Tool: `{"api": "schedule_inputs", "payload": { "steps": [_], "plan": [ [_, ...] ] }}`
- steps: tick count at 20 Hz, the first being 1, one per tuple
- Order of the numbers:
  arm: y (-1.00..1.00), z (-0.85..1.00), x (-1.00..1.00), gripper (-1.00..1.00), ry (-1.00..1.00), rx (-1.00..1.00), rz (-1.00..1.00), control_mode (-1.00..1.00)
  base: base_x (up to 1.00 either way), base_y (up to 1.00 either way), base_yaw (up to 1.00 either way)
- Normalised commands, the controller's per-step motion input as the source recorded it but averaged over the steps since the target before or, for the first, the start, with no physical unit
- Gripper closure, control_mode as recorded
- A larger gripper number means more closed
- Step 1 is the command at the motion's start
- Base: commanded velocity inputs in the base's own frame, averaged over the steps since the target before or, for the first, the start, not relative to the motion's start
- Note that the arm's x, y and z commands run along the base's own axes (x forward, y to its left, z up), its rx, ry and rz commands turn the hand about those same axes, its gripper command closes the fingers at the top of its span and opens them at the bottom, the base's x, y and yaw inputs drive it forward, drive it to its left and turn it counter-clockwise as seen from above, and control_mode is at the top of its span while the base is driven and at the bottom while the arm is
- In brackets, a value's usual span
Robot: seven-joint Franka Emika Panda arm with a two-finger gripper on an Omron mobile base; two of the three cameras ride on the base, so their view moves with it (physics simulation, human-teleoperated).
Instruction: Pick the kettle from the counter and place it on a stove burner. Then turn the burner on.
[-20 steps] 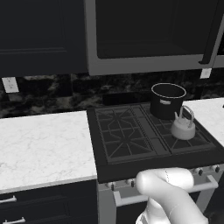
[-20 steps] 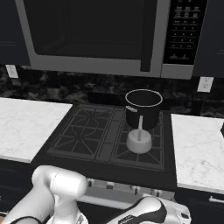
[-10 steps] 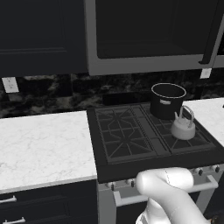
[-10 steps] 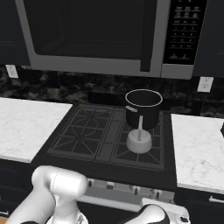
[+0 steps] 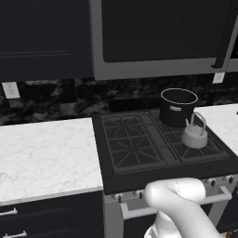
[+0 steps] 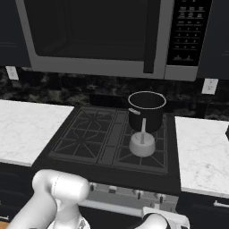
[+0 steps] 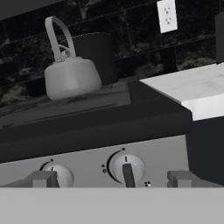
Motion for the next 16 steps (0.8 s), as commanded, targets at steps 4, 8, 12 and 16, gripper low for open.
{"api": "schedule_inputs", "payload": {
  "steps": [4, 8, 12, 16],
  "plan": [
    [-0.11, -0.18, 0.04, -1.0, 0.0, 0.0, 0.0, -1.0, 0.0, 0.0, 0.0],
    [0.0, -0.14, 0.0, -1.0, 0.0, 0.0, 0.0, -1.0, 0.0, 0.0, 0.0],
    [0.04, -0.16, 0.0, -1.0, -0.03, -0.01, 0.0, -1.0, 0.0, 0.0, 0.0],
    [0.02, -0.08, 0.02, -1.0, -0.05, -0.03, 0.0, -1.0, 0.0, 0.0, 0.0]
  ]
}}
